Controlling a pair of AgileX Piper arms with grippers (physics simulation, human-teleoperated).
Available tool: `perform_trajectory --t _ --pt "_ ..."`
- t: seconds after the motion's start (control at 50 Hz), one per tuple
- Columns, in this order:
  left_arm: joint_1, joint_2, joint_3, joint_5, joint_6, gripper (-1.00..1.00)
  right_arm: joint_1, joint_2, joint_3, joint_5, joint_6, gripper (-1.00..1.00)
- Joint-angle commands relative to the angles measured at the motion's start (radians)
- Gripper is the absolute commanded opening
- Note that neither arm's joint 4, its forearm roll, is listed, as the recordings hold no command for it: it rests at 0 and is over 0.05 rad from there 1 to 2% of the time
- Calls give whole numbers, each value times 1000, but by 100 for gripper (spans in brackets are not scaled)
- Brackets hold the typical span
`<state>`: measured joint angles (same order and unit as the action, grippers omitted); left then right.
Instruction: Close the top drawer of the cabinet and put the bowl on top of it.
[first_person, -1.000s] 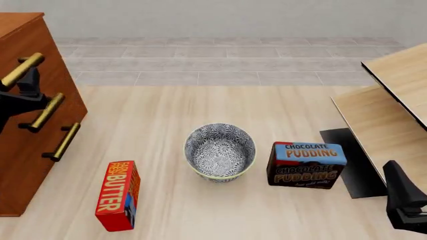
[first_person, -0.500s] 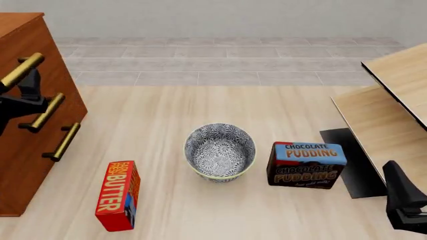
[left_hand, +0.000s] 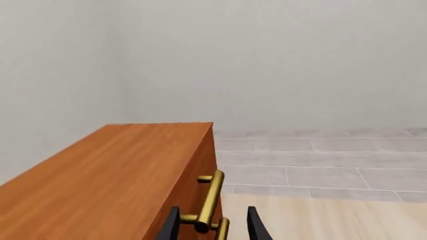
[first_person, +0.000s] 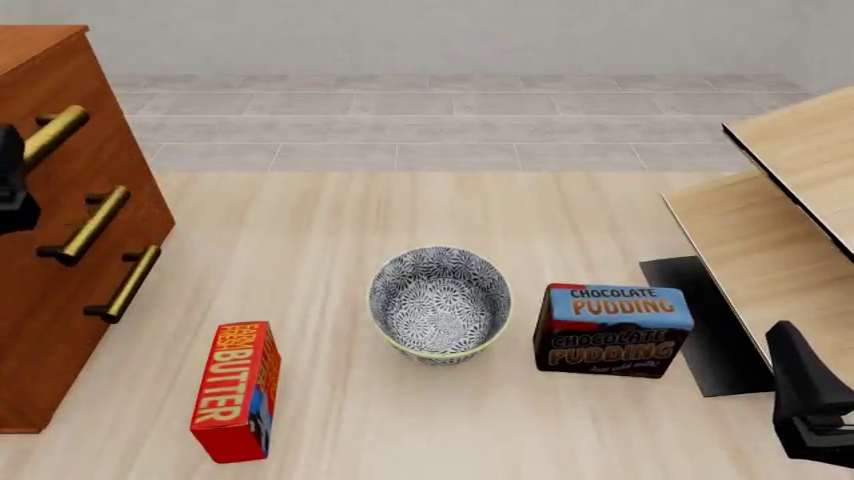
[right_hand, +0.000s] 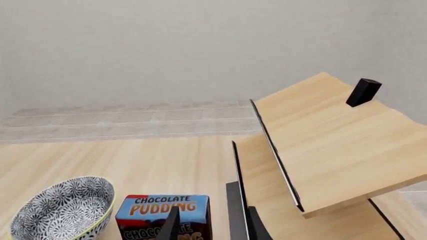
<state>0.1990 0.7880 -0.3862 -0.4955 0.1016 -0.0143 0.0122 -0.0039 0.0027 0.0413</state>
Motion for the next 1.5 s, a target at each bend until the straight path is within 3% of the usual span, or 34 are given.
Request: perform_trajectory --t 0.02,0.28,0.82,0.98,1.02,1.1,1.5 --pt "-44 -189 2 161 -10 100 2 -3 -1 6 0 100" --pt "-120 -339 31 284 12 100 11 15 -1 -8 -8 100" --pt "-242 -536 144 379 43 100 5 1 0 1 -4 100" --pt "-264 -610 158 427 35 100 2 -2 1 0 -2 100" --pt "-283 -629 157 448 6 100 2 -3 1 1 -1 100" --pt "-285 -669 171 470 31 100 1 -6 1 3 -1 100" --pt "-294 -746 182 544 -10 100 -2 -9 -4 7 3 100"
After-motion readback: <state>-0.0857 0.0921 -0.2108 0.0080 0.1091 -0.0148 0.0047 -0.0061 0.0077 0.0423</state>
